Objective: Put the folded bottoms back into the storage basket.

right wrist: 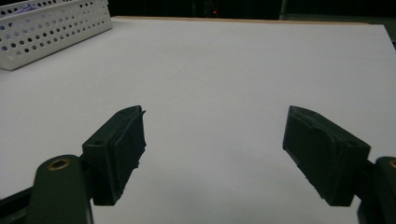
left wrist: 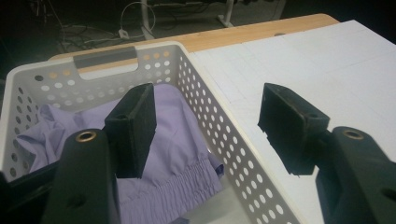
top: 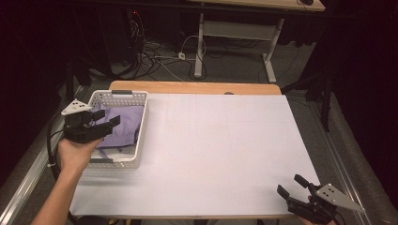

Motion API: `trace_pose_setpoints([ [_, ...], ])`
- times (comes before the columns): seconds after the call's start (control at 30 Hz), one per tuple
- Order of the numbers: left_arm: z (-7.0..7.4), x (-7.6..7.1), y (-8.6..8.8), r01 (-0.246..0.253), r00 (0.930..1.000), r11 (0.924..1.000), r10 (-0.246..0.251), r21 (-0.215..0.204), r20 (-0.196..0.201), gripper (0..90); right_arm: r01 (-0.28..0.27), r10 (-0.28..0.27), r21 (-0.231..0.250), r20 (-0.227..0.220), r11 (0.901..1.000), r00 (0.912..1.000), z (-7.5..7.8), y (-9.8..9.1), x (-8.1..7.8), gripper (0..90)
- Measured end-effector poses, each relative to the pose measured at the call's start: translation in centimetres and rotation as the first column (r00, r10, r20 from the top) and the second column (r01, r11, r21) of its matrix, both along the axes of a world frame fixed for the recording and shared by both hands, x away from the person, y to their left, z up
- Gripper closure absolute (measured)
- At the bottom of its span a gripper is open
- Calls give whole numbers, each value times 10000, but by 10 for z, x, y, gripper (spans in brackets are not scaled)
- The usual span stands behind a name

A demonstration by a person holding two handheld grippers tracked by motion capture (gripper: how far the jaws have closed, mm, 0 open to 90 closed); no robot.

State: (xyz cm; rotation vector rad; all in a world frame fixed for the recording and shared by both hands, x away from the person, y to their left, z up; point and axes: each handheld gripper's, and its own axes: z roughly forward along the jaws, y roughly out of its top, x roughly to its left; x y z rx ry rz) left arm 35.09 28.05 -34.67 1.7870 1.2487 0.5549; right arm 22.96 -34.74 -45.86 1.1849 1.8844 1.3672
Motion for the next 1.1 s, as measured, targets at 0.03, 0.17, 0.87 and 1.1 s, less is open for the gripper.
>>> trace_pose_setpoints([
  [0.03, 0, -1, 0, 2, 10000, 10000, -2, -6, 1, 351, -1, 1, -4, 2, 10000, 10000, 0, 0, 0, 221],
  [0.17, -2, -4, 0, 33, 10000, 10000, -33, -55, 64, 351, -1, 1, -10, -3, 10000, 10000, 0, 0, 0, 221],
  [0.87, -13, -16, 4, -35, 9998, 9999, 38, -155, 185, 349, -8, 8, 6, -26, 10000, 10000, 0, 0, 0, 221],
  [1.1, -17, -24, 4, 20, 9995, 9996, -12, -269, 300, 349, -7, 7, 2, -31, 10000, 10000, 0, 0, 0, 221],
])
